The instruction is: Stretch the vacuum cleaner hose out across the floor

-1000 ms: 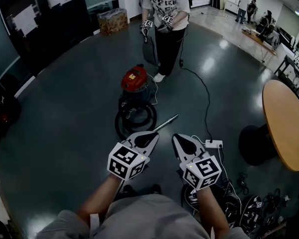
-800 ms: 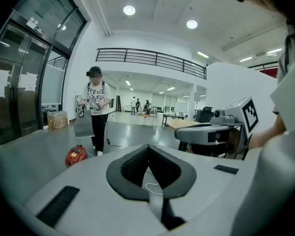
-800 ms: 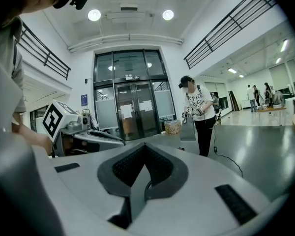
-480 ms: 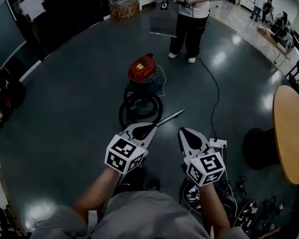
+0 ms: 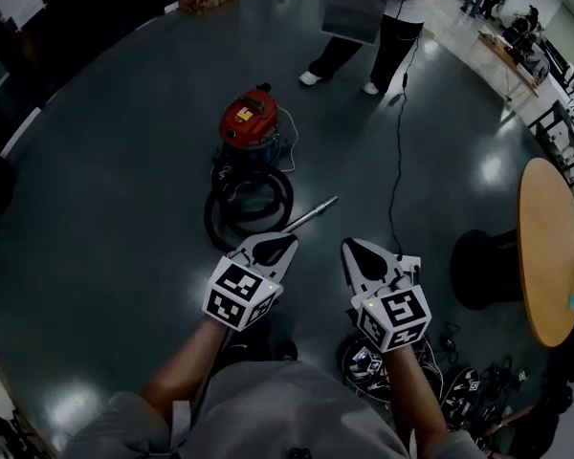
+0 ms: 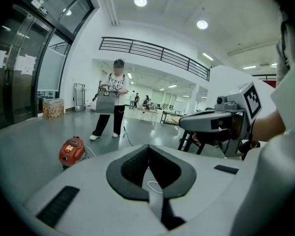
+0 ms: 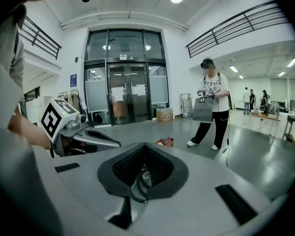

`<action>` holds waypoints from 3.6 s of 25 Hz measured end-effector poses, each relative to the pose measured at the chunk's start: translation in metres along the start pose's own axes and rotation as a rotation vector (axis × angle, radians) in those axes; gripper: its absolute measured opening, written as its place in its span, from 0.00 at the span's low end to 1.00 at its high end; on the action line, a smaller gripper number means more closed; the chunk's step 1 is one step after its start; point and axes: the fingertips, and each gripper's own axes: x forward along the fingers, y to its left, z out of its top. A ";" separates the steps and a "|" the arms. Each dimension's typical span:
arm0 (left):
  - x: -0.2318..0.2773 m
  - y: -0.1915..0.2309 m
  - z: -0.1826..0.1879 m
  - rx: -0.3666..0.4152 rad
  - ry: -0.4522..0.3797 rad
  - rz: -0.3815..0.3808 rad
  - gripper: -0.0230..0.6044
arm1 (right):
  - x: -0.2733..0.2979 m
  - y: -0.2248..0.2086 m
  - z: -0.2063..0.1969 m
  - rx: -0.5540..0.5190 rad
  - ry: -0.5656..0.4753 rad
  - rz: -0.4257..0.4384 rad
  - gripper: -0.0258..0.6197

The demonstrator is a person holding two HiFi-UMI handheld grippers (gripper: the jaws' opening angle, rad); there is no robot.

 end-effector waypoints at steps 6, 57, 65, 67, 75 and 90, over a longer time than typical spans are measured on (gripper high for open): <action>0.023 0.068 -0.006 -0.048 -0.002 0.003 0.05 | 0.071 -0.010 0.003 -0.051 0.099 -0.002 0.05; 0.139 0.204 -0.141 -0.170 0.199 0.358 0.05 | 0.288 -0.097 -0.122 -0.428 0.306 0.486 0.05; 0.218 0.263 -0.327 -0.196 0.331 0.296 0.05 | 0.385 -0.127 -0.307 -0.359 0.434 0.449 0.05; 0.241 0.276 -0.382 -0.208 0.364 0.279 0.05 | 0.409 -0.137 -0.370 -0.391 0.475 0.441 0.06; 0.313 0.319 -0.572 -0.238 0.469 0.248 0.05 | 0.482 -0.149 -0.584 -0.582 0.638 0.579 0.26; 0.380 0.343 -0.773 -0.090 0.739 0.006 0.33 | 0.567 -0.175 -0.774 -1.075 0.849 0.893 0.30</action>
